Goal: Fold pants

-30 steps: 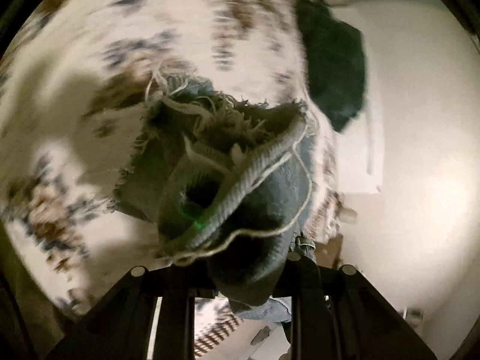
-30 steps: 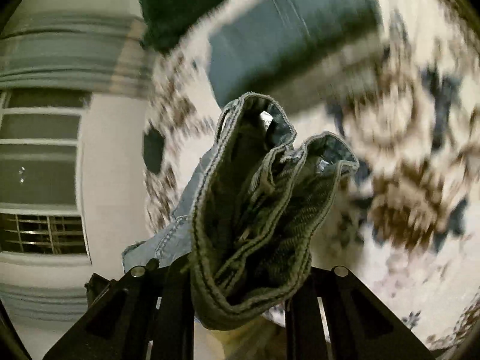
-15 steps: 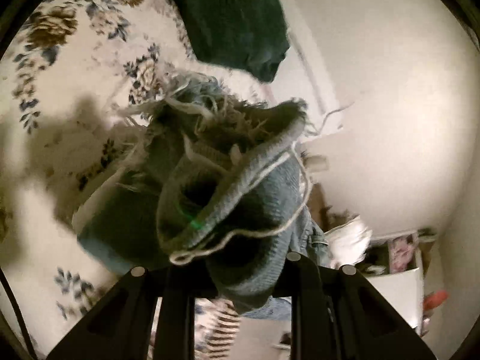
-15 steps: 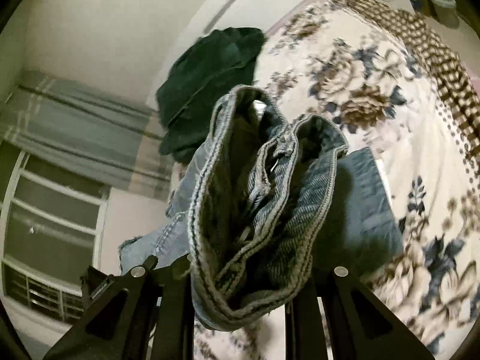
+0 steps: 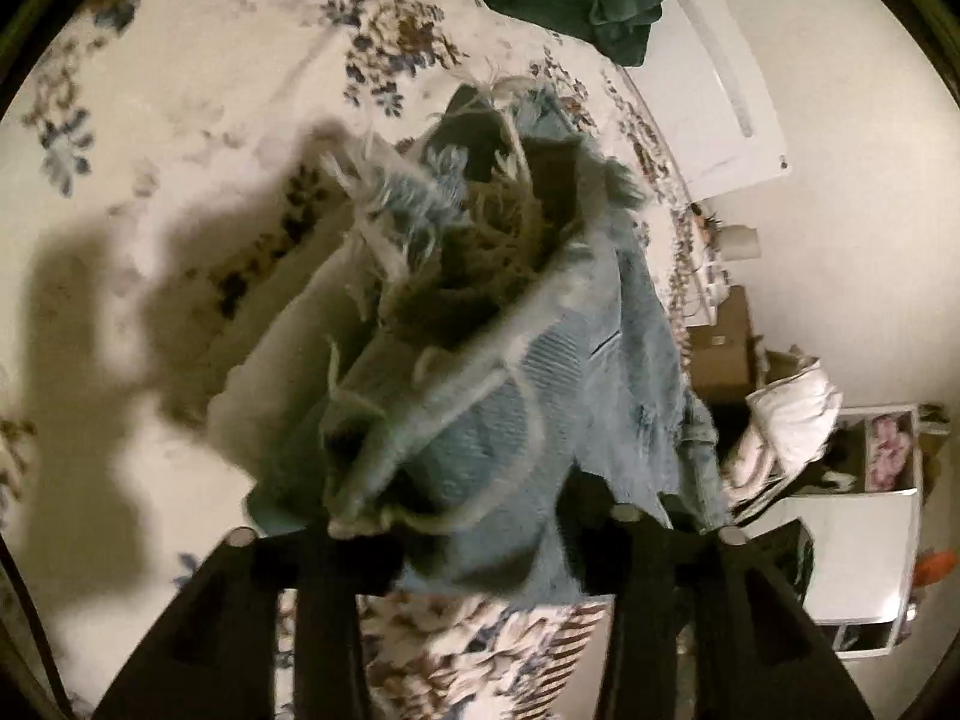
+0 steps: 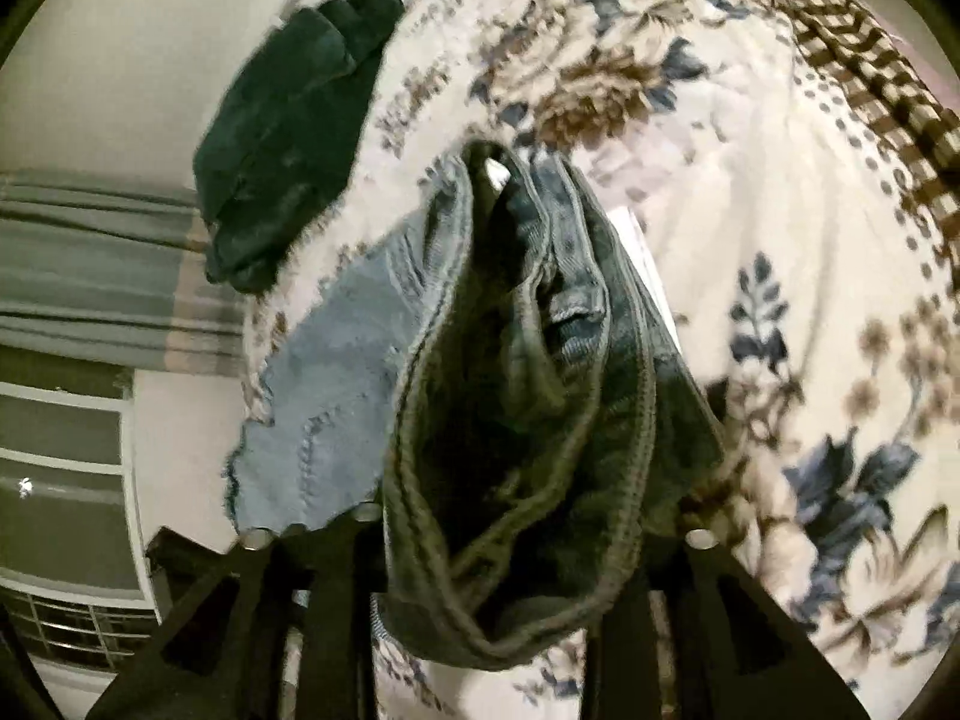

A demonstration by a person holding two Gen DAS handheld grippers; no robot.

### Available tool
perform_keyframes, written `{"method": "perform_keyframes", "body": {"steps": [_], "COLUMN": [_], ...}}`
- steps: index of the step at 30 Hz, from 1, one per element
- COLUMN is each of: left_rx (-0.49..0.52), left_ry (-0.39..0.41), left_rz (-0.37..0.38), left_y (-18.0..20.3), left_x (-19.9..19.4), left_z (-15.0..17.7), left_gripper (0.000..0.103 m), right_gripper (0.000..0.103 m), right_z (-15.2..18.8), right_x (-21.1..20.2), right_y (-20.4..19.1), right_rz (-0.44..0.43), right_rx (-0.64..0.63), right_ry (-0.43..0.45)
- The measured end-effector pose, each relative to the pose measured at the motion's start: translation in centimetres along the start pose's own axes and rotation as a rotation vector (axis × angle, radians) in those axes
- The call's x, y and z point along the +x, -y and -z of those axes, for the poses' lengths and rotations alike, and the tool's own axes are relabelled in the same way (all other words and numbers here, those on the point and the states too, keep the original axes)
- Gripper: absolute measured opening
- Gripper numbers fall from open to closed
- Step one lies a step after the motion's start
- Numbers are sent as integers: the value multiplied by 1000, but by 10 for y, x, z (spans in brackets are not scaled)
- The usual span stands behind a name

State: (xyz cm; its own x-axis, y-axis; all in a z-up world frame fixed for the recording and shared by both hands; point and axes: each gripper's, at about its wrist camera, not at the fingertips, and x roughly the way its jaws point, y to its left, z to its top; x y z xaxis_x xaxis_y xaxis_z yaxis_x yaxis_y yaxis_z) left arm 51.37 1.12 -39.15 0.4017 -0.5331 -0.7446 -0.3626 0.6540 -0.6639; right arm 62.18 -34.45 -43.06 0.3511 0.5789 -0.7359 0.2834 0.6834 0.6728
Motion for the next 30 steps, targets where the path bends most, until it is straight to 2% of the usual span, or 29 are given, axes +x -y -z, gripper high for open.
{"method": "perform_keyframes", "body": {"steps": [1, 2, 3, 5, 10, 13, 18, 25, 30], "left_rx": [29, 74, 139, 259, 489, 570, 625, 683, 720], "left_ry": [2, 8, 28, 84, 178, 197, 201, 245, 307], "left_rz": [-28, -64, -125, -231, -493, -583, -585, -563, -552], "left_y": [3, 7, 16, 33, 70, 81, 94, 122, 146], "left_x": [-2, -5, -13, -30, -47, -48, -61, -105, -160], "left_z": [-1, -2, 0, 5, 25, 36, 48, 81, 120], "left_gripper": [55, 75, 92, 94, 94, 94, 94, 94, 94], "right_gripper": [67, 84, 86, 88, 94, 94, 94, 96, 96], "right_z": [0, 1, 4, 8, 39, 65, 96, 136, 177], "right_x": [-1, -5, -10, -22, -43, -54, -85, -151, -216], "right_y": [-1, -2, -3, -9, -61, -85, -110, -144, -172], "right_rz": [18, 15, 20, 91, 465, 612, 703, 728, 721], "right_rx": [1, -2, -10, -42, -325, -421, -451, -450, -462], "right_ry": [-12, -8, 4, 22, 110, 169, 257, 336, 408]}}
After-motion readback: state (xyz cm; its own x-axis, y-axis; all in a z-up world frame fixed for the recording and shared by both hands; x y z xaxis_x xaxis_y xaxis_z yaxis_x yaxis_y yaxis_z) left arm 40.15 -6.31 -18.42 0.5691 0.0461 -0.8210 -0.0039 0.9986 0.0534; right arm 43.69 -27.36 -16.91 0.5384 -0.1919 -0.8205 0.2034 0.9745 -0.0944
